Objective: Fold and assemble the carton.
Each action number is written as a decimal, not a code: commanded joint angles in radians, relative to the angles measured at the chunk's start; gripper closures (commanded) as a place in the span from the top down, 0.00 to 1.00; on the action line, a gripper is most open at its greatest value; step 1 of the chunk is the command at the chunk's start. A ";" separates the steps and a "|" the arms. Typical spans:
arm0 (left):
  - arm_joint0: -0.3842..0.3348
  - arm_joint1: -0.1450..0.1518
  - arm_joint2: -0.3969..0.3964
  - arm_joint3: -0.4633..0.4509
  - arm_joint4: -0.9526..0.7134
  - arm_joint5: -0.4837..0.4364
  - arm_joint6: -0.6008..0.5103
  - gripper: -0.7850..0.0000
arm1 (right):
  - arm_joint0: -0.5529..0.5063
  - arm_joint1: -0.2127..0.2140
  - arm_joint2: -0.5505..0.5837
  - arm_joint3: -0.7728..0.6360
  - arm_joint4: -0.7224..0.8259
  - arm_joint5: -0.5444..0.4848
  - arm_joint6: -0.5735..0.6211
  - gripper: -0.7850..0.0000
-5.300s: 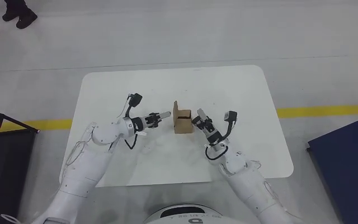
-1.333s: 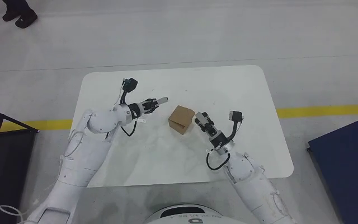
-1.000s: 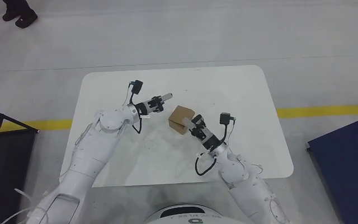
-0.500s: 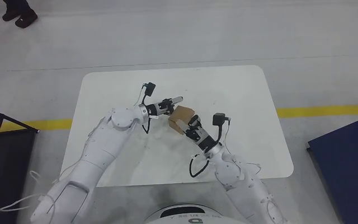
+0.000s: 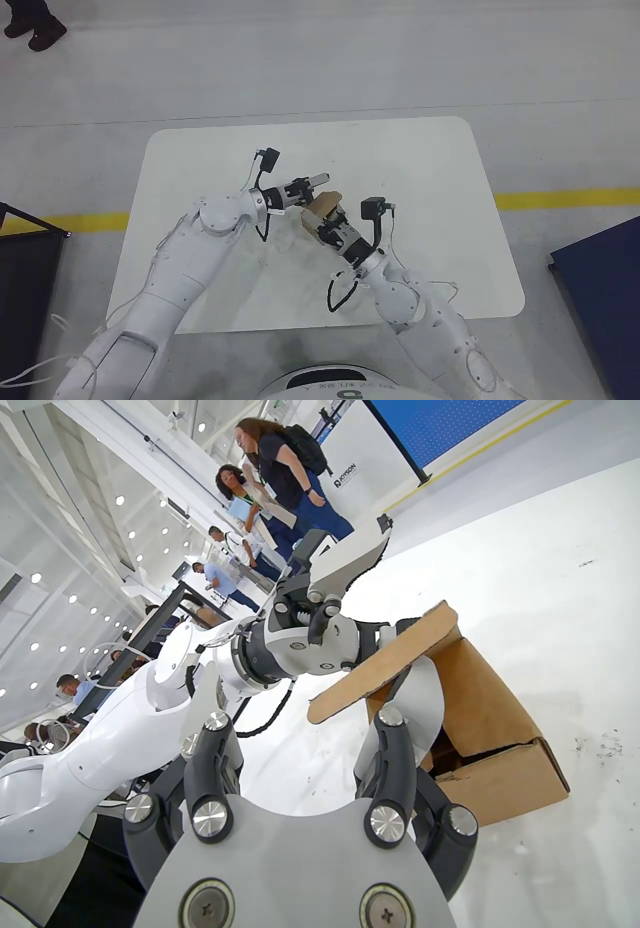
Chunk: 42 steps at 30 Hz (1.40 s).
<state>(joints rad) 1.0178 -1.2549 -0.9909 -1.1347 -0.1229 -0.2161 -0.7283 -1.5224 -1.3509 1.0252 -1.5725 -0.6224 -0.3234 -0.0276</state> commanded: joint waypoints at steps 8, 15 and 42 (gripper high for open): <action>0.031 0.010 -0.043 -0.014 -0.016 0.007 0.020 1.00 | -0.016 0.008 0.065 0.007 0.037 0.014 -0.034 0.71; 0.072 0.012 -0.084 -0.032 -0.168 -0.010 -0.033 1.00 | -0.120 0.027 0.151 -0.083 0.051 -0.012 -0.044 0.73; 0.194 0.019 -0.082 -0.178 -0.224 0.063 -0.054 1.00 | -0.285 0.079 0.264 -0.239 -0.366 -0.108 -0.034 0.54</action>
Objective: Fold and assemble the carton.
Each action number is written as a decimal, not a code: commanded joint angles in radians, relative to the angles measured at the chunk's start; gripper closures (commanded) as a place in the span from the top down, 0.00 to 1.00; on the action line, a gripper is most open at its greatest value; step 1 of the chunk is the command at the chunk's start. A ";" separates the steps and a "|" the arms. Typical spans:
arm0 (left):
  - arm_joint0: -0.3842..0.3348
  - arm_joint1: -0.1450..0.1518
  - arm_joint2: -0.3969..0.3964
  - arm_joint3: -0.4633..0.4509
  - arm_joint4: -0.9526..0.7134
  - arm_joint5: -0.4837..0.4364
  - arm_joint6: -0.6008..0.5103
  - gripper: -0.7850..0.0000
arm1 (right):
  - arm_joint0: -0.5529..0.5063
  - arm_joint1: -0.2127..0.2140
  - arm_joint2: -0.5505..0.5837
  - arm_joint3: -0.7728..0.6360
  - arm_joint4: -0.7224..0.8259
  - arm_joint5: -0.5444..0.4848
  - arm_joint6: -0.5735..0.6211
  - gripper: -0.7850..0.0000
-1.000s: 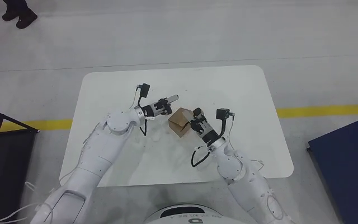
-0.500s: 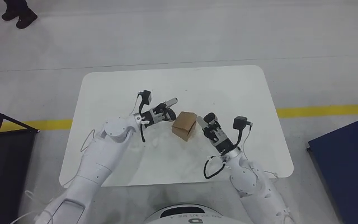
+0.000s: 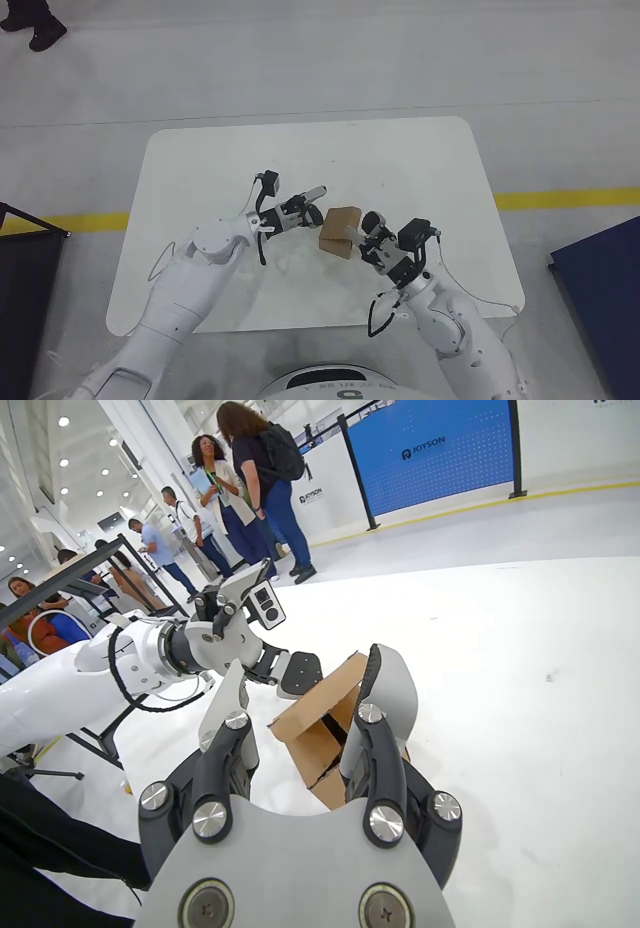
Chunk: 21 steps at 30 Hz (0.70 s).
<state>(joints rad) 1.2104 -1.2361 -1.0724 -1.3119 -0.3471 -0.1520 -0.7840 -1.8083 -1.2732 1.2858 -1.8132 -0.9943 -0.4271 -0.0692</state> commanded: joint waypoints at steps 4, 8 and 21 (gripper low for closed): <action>0.005 0.000 -0.002 -0.003 -0.004 -0.002 0.005 1.00 | 0.005 0.003 -0.001 0.004 0.012 -0.010 0.028 0.50; 0.006 0.001 0.000 -0.004 0.008 0.001 0.011 1.00 | 0.012 0.005 -0.020 0.008 -0.013 -0.008 0.041 0.51; 0.003 0.000 0.008 -0.001 0.021 0.002 0.020 1.00 | 0.084 0.000 -0.090 0.069 -0.021 0.021 0.063 0.48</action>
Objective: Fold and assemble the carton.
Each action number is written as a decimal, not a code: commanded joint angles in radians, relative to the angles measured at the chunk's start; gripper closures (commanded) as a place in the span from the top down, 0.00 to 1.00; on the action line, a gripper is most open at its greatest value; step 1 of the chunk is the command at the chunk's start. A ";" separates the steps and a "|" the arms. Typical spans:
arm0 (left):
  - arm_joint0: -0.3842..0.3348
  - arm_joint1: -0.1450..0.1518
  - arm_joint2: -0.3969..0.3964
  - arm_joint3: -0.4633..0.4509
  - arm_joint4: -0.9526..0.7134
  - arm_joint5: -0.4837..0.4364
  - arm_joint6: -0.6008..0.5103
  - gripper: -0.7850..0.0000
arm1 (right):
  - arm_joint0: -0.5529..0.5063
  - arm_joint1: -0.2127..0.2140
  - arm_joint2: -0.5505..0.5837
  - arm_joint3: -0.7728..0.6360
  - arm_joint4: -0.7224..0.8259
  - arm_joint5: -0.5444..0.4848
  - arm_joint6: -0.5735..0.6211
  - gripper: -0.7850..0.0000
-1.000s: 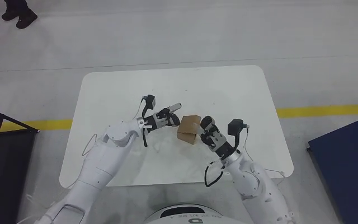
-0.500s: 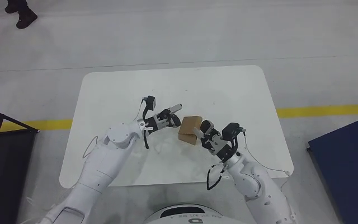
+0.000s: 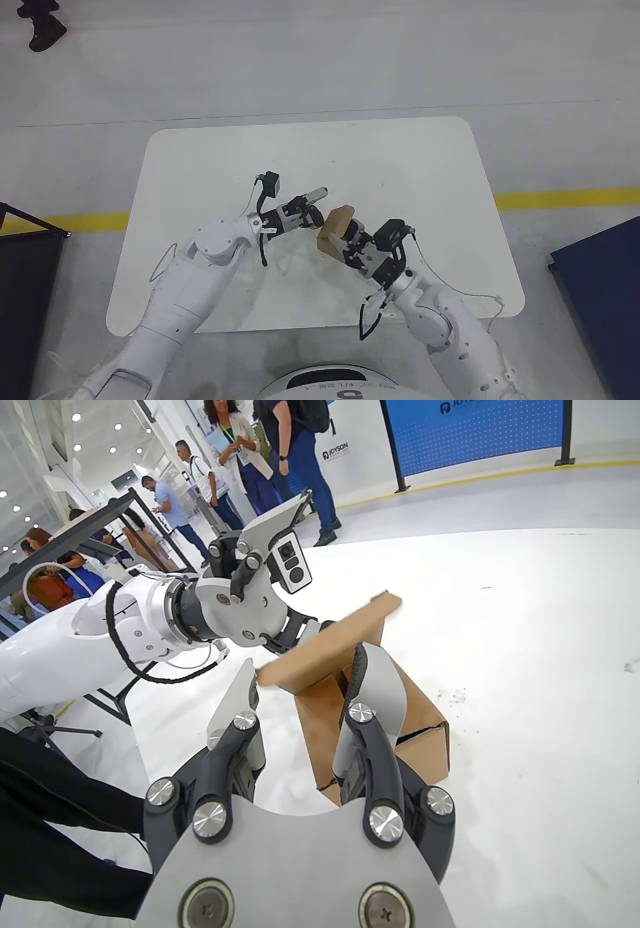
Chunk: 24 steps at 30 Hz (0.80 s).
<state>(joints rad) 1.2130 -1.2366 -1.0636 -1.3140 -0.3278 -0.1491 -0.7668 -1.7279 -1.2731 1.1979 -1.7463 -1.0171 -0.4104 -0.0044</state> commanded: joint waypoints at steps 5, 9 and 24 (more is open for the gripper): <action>0.002 0.001 -0.006 0.003 0.001 -0.004 0.005 1.00 | 0.013 -0.001 -0.004 0.010 0.009 0.034 -0.029 0.48; 0.005 0.001 -0.010 0.002 -0.009 -0.008 0.006 1.00 | 0.010 0.000 0.024 0.014 0.041 0.062 -0.056 0.49; -0.025 -0.007 0.016 0.031 -0.025 -0.007 -0.011 1.00 | -0.039 0.016 0.170 0.002 0.140 0.104 -0.086 0.65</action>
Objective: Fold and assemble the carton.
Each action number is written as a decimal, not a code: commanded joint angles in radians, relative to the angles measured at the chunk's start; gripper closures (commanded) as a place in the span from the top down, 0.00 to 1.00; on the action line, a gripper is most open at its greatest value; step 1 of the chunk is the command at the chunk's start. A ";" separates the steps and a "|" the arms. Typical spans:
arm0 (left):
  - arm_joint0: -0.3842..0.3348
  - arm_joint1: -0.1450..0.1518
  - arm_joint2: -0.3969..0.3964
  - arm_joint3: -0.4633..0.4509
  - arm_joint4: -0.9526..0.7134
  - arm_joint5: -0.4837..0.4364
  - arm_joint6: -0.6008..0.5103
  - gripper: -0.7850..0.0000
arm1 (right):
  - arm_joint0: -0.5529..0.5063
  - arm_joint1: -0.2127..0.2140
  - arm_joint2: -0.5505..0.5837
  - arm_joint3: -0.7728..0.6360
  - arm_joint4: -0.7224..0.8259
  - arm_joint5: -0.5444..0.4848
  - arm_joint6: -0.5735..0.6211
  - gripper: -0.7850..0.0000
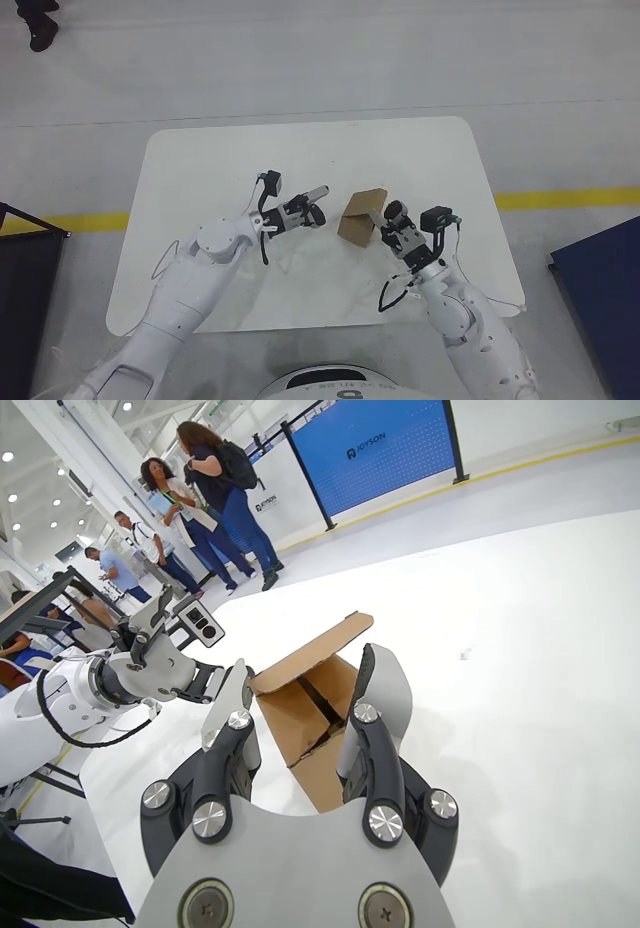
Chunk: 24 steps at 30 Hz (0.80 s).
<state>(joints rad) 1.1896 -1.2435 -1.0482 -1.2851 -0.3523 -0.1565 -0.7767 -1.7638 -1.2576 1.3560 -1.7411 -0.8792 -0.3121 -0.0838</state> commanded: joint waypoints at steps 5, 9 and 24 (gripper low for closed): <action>-0.015 -0.003 0.008 0.012 -0.002 0.003 -0.006 1.00 | -0.025 0.004 0.034 -0.049 0.007 -0.004 -0.022 0.66; -0.024 -0.006 0.013 0.020 -0.011 0.002 -0.008 1.00 | -0.019 0.002 0.011 -0.054 0.034 -0.017 -0.011 0.98; -0.030 -0.008 0.006 0.033 -0.033 -0.009 0.000 1.00 | -0.028 0.003 0.007 -0.089 0.023 -0.024 -0.017 1.00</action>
<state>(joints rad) 1.1592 -1.2518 -1.0424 -1.2520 -0.3851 -0.1651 -0.7768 -1.7840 -1.2566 1.3598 -1.8084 -0.8187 -0.3369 -0.0927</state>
